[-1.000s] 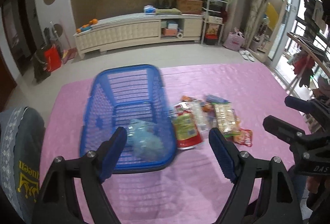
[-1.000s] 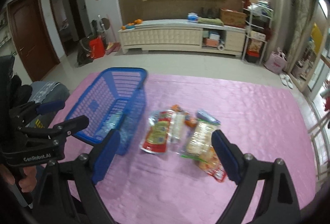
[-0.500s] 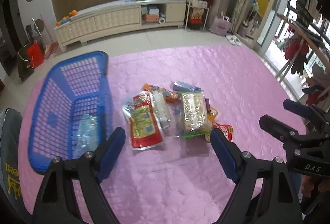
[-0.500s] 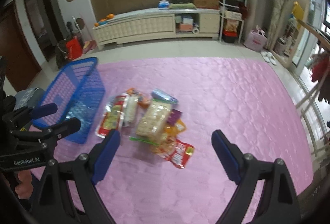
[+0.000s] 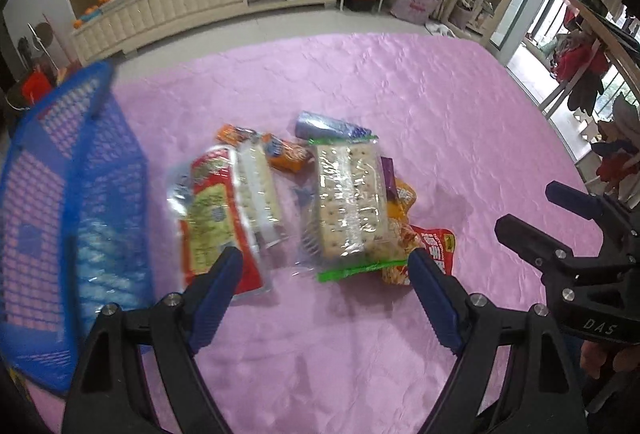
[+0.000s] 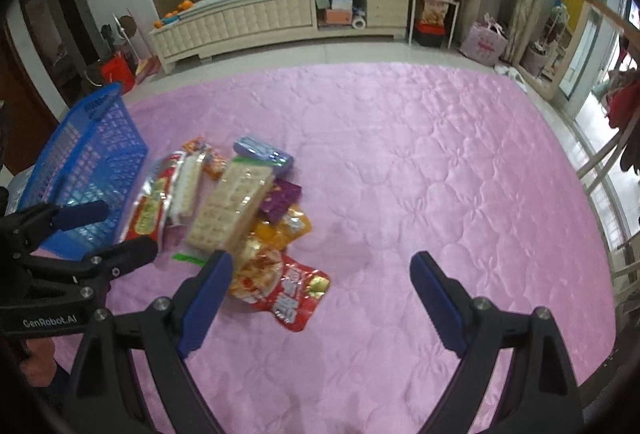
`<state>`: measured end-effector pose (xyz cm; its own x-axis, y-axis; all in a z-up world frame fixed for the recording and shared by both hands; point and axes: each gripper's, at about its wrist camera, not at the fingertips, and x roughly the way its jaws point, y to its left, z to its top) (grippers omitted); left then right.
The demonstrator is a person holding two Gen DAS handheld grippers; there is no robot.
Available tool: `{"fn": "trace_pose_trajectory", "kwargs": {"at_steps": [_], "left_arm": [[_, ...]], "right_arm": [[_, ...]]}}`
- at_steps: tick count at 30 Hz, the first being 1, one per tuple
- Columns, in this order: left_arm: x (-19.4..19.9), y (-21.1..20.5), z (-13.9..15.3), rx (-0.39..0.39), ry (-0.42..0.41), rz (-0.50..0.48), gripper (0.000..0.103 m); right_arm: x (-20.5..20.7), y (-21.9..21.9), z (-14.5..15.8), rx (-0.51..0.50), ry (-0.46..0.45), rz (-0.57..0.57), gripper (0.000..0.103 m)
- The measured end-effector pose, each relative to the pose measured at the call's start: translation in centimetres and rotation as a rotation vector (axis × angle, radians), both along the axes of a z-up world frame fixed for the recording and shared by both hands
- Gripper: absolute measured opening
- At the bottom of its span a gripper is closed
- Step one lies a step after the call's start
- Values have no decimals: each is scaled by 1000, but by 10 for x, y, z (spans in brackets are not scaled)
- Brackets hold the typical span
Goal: Organize snacks
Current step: 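Move the left gripper to the cracker pack and grasp it, then lift the cracker pack with the left gripper while the right gripper grasps the red snack bag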
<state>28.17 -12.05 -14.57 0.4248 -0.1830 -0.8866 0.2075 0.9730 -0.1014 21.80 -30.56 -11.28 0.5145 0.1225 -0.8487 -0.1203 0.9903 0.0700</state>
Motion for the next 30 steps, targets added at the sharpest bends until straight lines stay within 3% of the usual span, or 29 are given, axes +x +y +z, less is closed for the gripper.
{"fn": "trace_pose_trajectory", "kwargs": {"at_steps": [13,19,20,24,30], "left_arm": [[48,-28,-49,18,115,-82,83],[60,-31,-57,-45,155,-74,83],[61,-30,-58,-56,159,-64,82],[57,-27,-51,-28,141,-38,52],[44,-14,-44,-26,123,-30,51]], "right_arm": [[30,-17,-43,11,79,-40,93],[32,-24,-51,22,96,-60,93],[32,-26,-51,24,99,-65,93],[29,-31,-52,22,104,-74,93],[24,-26,-48,21,104,-60,93]]}}
